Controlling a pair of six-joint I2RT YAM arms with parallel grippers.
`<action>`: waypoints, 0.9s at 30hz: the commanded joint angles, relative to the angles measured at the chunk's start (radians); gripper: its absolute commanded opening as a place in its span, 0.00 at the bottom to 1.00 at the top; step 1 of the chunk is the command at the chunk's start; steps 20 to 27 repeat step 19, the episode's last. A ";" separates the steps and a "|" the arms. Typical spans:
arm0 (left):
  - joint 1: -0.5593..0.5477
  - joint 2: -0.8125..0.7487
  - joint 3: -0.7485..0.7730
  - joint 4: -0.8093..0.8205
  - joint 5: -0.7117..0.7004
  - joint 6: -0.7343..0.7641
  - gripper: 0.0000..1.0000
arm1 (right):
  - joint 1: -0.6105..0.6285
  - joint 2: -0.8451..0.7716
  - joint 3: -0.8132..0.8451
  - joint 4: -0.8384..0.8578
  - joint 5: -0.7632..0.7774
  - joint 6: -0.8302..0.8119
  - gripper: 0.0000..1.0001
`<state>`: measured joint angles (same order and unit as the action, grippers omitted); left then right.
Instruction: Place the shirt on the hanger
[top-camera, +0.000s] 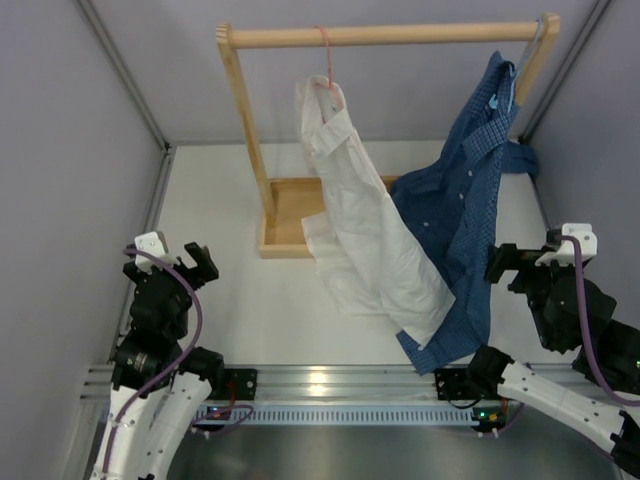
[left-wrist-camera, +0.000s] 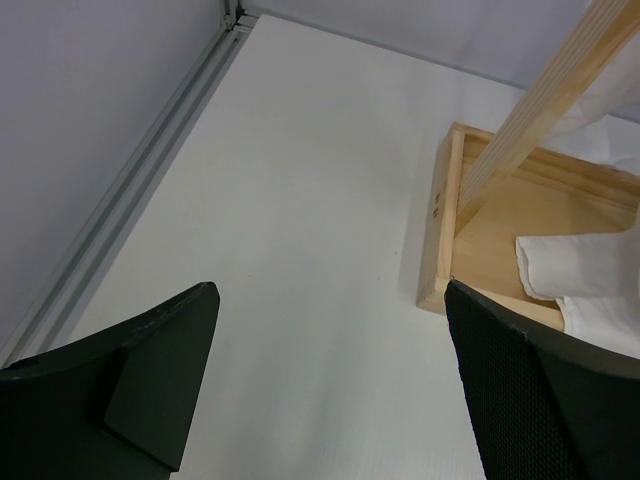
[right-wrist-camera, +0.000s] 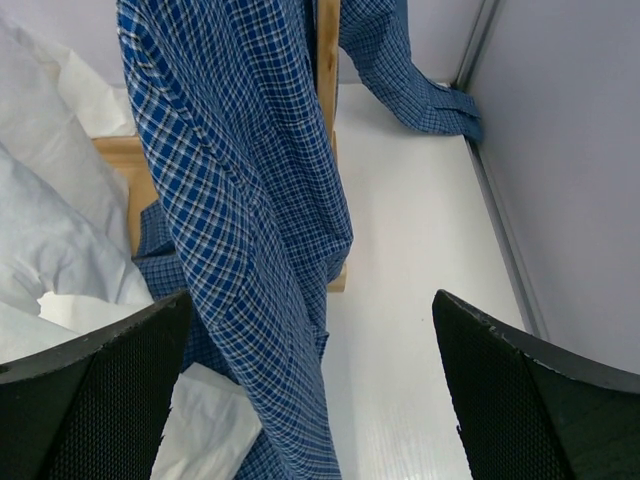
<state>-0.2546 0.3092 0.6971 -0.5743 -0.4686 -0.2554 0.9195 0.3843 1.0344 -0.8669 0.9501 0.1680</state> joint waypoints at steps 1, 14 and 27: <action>0.006 -0.001 -0.011 0.074 0.011 0.010 0.98 | -0.008 -0.031 -0.019 0.009 0.035 0.002 1.00; 0.048 0.033 -0.010 0.086 0.061 0.011 0.98 | -0.008 0.001 -0.022 0.020 0.029 0.010 0.99; 0.048 0.028 -0.011 0.085 0.059 0.015 0.98 | -0.008 0.010 -0.023 0.019 0.030 0.015 0.99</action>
